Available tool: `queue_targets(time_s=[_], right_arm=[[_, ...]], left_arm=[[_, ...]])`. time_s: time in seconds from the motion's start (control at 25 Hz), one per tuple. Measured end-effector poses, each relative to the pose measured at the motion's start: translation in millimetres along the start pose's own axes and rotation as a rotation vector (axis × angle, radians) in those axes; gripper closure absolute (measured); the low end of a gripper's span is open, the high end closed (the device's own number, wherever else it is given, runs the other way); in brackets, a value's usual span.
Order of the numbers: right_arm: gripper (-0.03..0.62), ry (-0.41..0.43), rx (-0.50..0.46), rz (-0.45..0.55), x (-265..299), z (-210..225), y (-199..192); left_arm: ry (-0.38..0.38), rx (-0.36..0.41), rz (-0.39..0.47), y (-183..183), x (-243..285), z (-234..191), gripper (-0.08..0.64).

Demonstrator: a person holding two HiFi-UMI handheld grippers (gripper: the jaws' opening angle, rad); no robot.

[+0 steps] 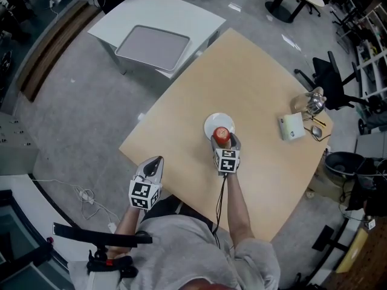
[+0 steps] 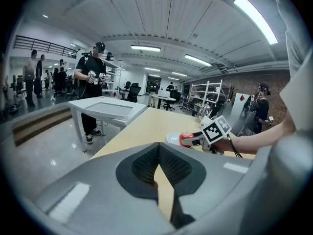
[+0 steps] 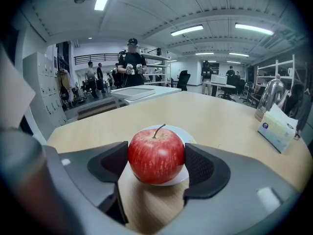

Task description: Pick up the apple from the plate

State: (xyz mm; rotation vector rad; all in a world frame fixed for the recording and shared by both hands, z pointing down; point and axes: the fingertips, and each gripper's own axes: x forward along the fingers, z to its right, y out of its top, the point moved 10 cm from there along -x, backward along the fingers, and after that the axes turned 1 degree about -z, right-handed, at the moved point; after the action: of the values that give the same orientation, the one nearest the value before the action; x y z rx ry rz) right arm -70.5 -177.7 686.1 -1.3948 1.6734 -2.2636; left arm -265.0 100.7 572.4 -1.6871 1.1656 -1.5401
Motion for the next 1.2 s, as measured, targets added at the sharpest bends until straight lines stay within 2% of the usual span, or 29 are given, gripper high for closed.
queue_targets(time_s=[0.76, 1.2], right_arm=[[0.225, -0.056, 0.018, 0.056, -28.4, 0.1, -3.3], [0.225, -0.103, 0.072, 0.079, -64.1, 1.0, -16.9]], left_arm=[[-0.056, 0.031, 0.037, -1.2, -0.3, 3.2, 0.541], [-0.108, 0.056, 0.036, -0.9, -7.3, 12.6, 0.541]])
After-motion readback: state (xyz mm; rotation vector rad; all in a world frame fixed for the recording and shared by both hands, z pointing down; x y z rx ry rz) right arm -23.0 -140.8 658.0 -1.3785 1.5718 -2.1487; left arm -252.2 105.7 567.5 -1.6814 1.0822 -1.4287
